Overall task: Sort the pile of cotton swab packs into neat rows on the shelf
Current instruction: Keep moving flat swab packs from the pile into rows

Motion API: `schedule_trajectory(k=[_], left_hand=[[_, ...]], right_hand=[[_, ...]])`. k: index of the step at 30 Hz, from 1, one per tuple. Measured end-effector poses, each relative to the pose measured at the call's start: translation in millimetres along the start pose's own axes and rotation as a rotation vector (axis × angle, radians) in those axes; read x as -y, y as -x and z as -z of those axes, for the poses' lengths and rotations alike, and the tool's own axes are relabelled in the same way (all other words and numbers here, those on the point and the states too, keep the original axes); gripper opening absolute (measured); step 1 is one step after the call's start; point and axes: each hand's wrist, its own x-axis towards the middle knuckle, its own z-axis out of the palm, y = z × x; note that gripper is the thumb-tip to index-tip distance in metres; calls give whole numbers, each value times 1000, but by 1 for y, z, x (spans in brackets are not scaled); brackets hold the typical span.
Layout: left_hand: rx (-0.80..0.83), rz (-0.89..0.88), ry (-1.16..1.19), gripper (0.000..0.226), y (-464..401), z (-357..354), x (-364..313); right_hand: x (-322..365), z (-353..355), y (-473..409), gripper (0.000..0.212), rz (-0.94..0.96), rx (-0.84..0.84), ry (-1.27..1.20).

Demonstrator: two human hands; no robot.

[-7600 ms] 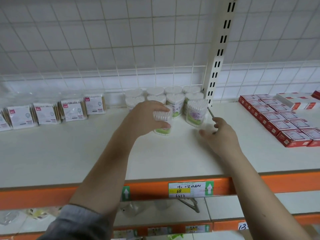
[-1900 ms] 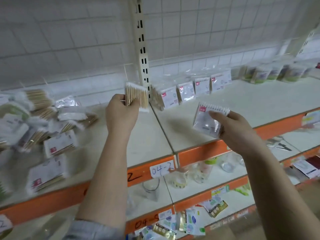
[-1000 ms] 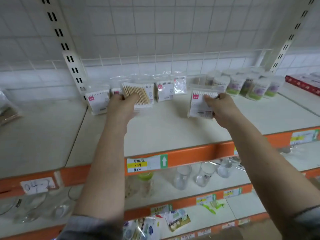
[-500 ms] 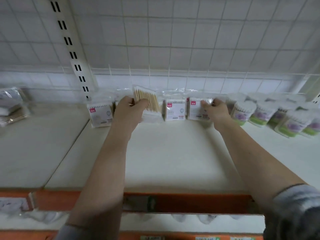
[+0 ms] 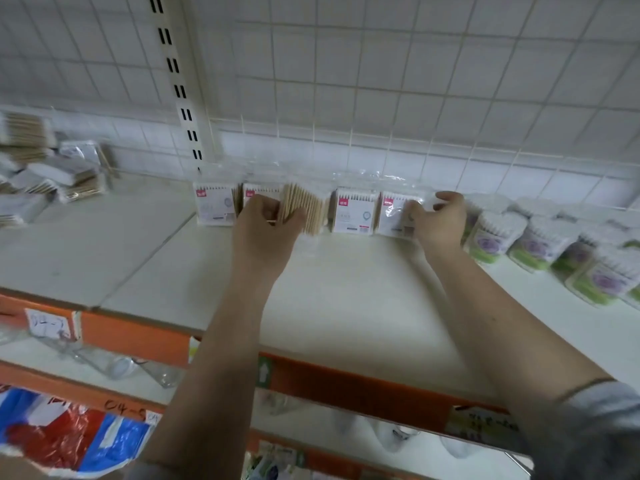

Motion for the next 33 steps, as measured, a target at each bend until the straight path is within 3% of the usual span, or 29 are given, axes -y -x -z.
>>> schedule_trajectory(k=[2, 5, 11, 15, 17, 19, 21, 25, 27, 29, 31, 33], left_hand=[[-38, -54, -28, 17, 8, -3, -4], [-57, -165, -63, 19, 19, -10, -6], [-60, -606, -225, 13, 30, -27, -1], [-11, -790, -237, 15, 37, -33, 1], [46, -811, -226, 15, 38, -34, 2], [103, -802, -217, 18, 37, -34, 3], [119, -743, -205, 24, 36, -31, 4], [106, -418, -186, 26, 31, -23, 2], [178, -239, -68, 15, 29, -25, -2], [292, -103, 83, 21, 27, -29, -10], [371, -87, 134, 24, 25, -34, -18], [399, -138, 129, 13, 24, -40, -23]], right_hand=[[7, 4, 6, 33, 51, 21, -29], [29, 12, 21, 11, 85, 213, -69], [64, 32, 53, 39, -35, 661, -118], [67, 42, 59, 24, -96, 783, -131], [64, 45, 59, 28, -148, 793, -136], [61, 49, 59, 32, -192, 795, -155], [58, 54, 60, 22, -209, 778, -225], [51, 64, 59, 5, -237, 624, -384], [45, 67, 61, 6, -251, 561, -434], [38, 69, 65, 9, -259, 517, -470], [30, 69, 72, 12, -268, 492, -499], [21, 70, 79, 14, -263, 482, -476]])
